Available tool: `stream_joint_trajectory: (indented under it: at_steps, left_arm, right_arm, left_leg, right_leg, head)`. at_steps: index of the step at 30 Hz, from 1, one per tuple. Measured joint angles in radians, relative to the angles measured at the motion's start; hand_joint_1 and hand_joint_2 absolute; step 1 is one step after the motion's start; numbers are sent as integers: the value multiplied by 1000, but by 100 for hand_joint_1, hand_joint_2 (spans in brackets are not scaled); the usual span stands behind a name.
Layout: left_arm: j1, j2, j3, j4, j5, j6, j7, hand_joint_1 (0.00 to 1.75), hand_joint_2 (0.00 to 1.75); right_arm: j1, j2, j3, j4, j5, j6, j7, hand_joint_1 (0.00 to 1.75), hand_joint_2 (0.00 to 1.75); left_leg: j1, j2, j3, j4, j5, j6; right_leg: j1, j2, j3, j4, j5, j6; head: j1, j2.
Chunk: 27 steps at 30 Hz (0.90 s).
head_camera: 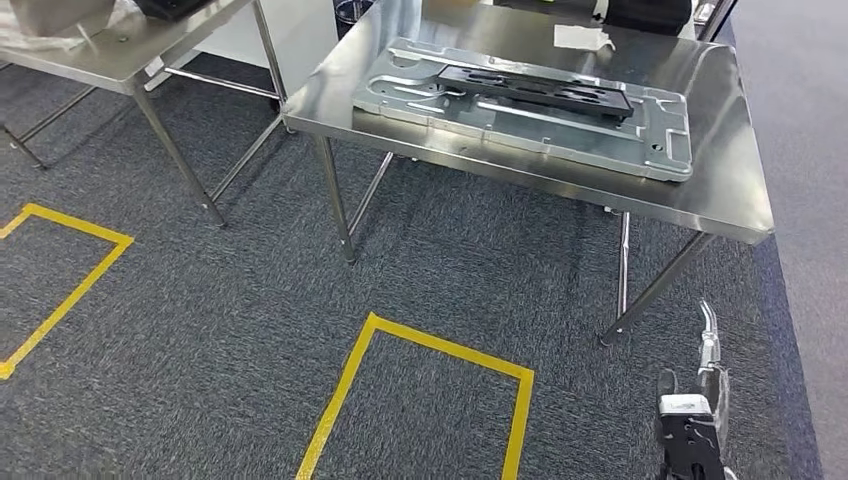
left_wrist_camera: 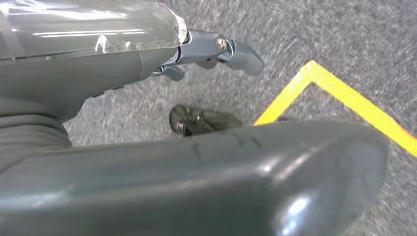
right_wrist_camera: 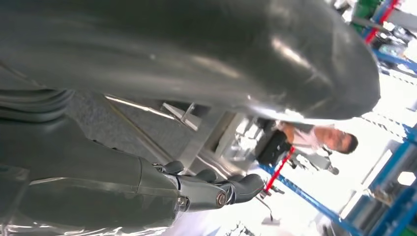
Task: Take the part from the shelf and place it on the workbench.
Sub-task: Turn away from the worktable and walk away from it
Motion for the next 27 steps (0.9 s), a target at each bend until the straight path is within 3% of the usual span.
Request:
stream_joint_trajectory:
  at_steps: [2, 4, 5, 6, 7, 8, 9, 11, 13, 15, 17, 19, 21, 22, 23, 25, 27]
  left_arm:
    - [5, -3, -2, 0, 0, 5, -4, 0, 0]
    - [5, -8, -5, 0, 0, 13, -6, 0, 0]
    - [4, -11, -7, 0, 0, 18, -5, 0, 0]
    - [5, -15, -10, 0, 0, 23, -4, 0, 0]
    - [5, -18, -12, 0, 0, 27, -3, 0, 0]
    - [6, -21, -14, 0, 0, 30, -1, 0, 0]
    - [6, -23, -16, 0, 0, 31, -1, 0, 0]
    - [5, -28, -19, 0, 0, 32, 0, 0, 0]
    - [4, -31, -21, 0, 0, 32, 0, 0, 0]
    - [7, -32, -22, 0, 0, 32, 1, 0, 0]
    - [10, -32, -23, 1, 0, 32, 1, 0, 0]
    - [9, -32, -23, 1, 0, 32, 0, 0, 0]
    - [8, -32, -23, 1, 0, 34, 0, 0, 0]
    - [10, -32, -23, 1, 0, 37, 0, 0, 0]
    - [12, -32, -23, 1, 0, 41, -1, 0, 0]
    - [16, -33, -23, 1, 0, 48, -3, 0, 0]
    - [19, -32, -23, 1, 0, 42, -6, 0, 0]
  right_arm:
    - [-14, 0, -9, 58, 28, 0, 6, 0, 0]
    - [-28, -3, -26, 135, 64, -31, 4, 0, 0]
    - [-38, -8, -38, 188, 90, -63, 1, 0, 0]
    - [-52, -15, -51, 251, 118, -102, -3, 0, 0]
    - [-67, -25, -63, 315, 141, -140, -9, 0, 0]
    - [-81, -34, -74, 378, 160, -175, -15, 0, 0]
    - [-93, -43, -82, 430, 170, -200, -22, 0, 0]
    - [-116, -58, -92, 510, 177, -223, -34, 0, 0]
    - [-132, -69, -101, 567, 178, -229, -39, 0, 0]
    - [-144, -75, -106, 608, 184, -234, -36, 0, 0]
    - [-161, -80, -110, 652, 203, -252, -19, 0, 0]
    - [-185, -95, -121, 726, 227, -300, -1, 0, 0]
    - [-216, -126, -141, 858, 236, -372, 2, 0, 0]
    - [-235, -145, -154, 936, 233, -406, 1, 0, 0]
    - [-254, -165, -168, 1015, 228, -433, 2, 0, 0]
    - [-285, -199, -192, 1154, 221, -465, 18, 0, 0]
    - [-303, -231, -210, 1266, 223, -477, 51, 0, 0]
  left_leg:
    - [0, -17, -7, -5, 11, 21]
    - [-4, -35, -19, -6, 24, 35]
    - [-8, -47, -27, -5, 29, 39]
    - [-12, -60, -33, -4, 34, 42]
    - [-16, -73, -38, -3, 38, 43]
    - [-20, -87, -41, -3, 41, 44]
    - [-23, -100, -42, -2, 44, 44]
    - [-28, -123, -44, 0, 48, 42]
    - [-27, -142, -54, 3, 55, 34]
    - [-25, -158, -64, 4, 60, 22]
    - [-26, -133, -81, 34, 40, 13]
    - [-23, -87, -128, 134, -22, 2]
    - [-16, -69, -184, 262, -80, -9]
    - [-13, -65, -194, 290, -86, -13]
    - [-10, -61, -183, 279, -72, -17]
    - [-7, -33, -105, 150, -14, -17]
    - [-13, 1, -39, 33, 18, -7]
  right_leg:
    - [-5, 35, -14, 33, -30, 12]
    - [-9, 95, -60, 138, -102, 16]
    - [-9, 112, -89, 205, -136, 15]
    - [-8, 120, -110, 254, -153, 13]
    - [-7, 124, -116, 272, -149, 10]
    - [-5, 128, -103, 251, -126, 3]
    - [-1, 137, -73, 195, -90, -5]
    - [5, 178, -9, 63, -35, -26]
    - [8, 202, 15, 2, -23, -35]
    - [7, 187, 15, -6, -18, -37]
    - [1, 166, 16, -18, -8, -44]
    - [0, 142, 16, -23, -4, -50]
    - [1, 113, 12, -22, -4, -51]
    - [1, 98, 10, -20, -4, -50]
    - [1, 85, 10, -19, -5, -48]
    - [1, 62, 12, -14, -10, -41]
    - [5, 41, 15, -6, -17, -29]
  head:
    - [0, 0]
    - [0, 0]
    - [0, 0]
    - [0, 0]
    - [0, 0]
    - [0, 0]
    - [0, 0]
    - [0, 0]
    - [0, 0]
    - [0, 0]
    - [0, 0]
    - [-1, 0]
    - [-1, 0]
    - [-1, 0]
    - [-1, 0]
    - [-1, 0]
    - [0, 0]
